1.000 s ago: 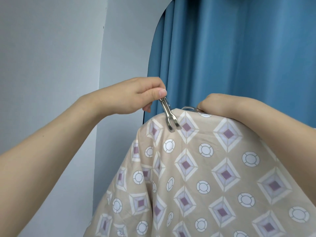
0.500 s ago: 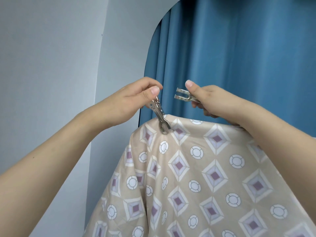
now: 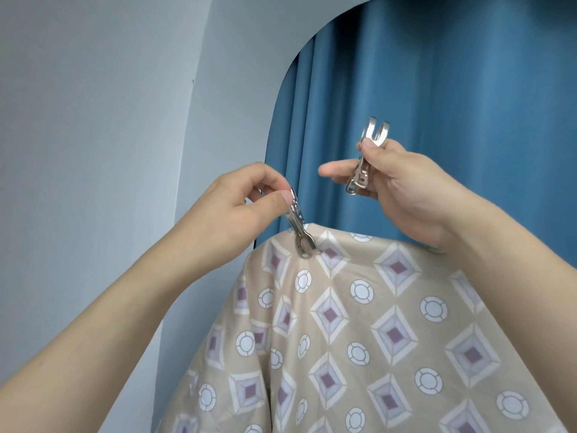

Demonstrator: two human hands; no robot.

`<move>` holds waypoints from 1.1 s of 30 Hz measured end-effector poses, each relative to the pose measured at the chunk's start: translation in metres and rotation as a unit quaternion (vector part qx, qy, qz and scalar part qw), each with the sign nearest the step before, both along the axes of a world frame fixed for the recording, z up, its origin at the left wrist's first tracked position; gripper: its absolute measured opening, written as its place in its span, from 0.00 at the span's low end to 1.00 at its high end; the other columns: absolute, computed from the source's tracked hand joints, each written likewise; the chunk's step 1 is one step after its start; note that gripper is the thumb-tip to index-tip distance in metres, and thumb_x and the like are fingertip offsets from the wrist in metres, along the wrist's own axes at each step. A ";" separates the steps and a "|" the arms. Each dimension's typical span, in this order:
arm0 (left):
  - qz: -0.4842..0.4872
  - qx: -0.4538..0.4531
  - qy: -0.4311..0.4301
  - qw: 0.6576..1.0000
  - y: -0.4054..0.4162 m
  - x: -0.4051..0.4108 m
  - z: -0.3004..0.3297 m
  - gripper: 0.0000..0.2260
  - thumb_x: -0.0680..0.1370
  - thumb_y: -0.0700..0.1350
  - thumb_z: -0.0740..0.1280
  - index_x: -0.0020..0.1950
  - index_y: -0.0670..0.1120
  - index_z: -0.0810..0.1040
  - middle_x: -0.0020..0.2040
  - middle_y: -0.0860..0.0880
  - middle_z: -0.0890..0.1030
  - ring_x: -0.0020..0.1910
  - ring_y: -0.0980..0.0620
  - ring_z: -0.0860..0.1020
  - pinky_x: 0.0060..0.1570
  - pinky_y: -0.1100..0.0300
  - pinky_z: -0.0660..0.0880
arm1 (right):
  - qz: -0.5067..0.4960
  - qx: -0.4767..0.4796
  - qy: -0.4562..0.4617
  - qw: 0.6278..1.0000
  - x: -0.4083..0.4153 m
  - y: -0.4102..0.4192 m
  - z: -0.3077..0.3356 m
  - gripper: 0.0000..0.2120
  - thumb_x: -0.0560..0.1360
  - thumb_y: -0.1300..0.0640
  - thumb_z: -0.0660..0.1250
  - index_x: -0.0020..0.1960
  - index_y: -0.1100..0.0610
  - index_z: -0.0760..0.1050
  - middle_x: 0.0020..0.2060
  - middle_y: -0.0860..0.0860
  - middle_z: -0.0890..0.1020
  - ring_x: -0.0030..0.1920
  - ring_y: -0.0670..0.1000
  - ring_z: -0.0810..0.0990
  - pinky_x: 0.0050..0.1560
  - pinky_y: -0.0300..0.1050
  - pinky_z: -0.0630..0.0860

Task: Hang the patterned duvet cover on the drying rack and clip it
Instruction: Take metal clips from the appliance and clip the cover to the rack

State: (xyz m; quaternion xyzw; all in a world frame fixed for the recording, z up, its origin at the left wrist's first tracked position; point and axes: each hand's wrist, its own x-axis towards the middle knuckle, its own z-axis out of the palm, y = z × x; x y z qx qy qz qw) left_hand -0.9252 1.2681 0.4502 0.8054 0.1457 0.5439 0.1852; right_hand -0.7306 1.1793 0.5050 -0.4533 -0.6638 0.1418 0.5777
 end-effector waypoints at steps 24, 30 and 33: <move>-0.120 -0.107 -0.055 0.986 -0.004 0.027 0.018 0.20 0.71 0.56 0.73 0.59 0.47 0.80 0.47 0.58 0.83 0.46 0.66 0.79 0.45 0.73 0.71 | -0.050 0.063 0.022 0.996 -0.026 -0.010 0.002 0.04 0.72 0.55 0.71 0.46 0.52 0.79 0.43 0.46 0.83 0.41 0.36 0.78 0.48 0.37 0.65; -0.195 -0.089 -0.115 0.970 -0.004 0.024 0.019 0.08 0.76 0.51 0.68 0.52 0.49 0.81 0.43 0.57 0.82 0.38 0.67 0.76 0.40 0.75 0.69 | -0.031 0.029 0.001 0.999 -0.033 -0.011 -0.002 0.10 0.63 0.49 0.70 0.42 0.51 0.79 0.38 0.37 0.83 0.42 0.31 0.78 0.52 0.41 0.63; -0.195 -0.093 -0.152 0.965 0.002 0.024 0.017 0.10 0.75 0.56 0.66 0.48 0.53 0.82 0.45 0.55 0.82 0.42 0.59 0.74 0.48 0.61 0.67 | -0.023 0.028 0.003 0.999 -0.037 -0.012 -0.003 0.12 0.62 0.48 0.71 0.44 0.51 0.80 0.40 0.39 0.83 0.44 0.32 0.79 0.52 0.40 0.63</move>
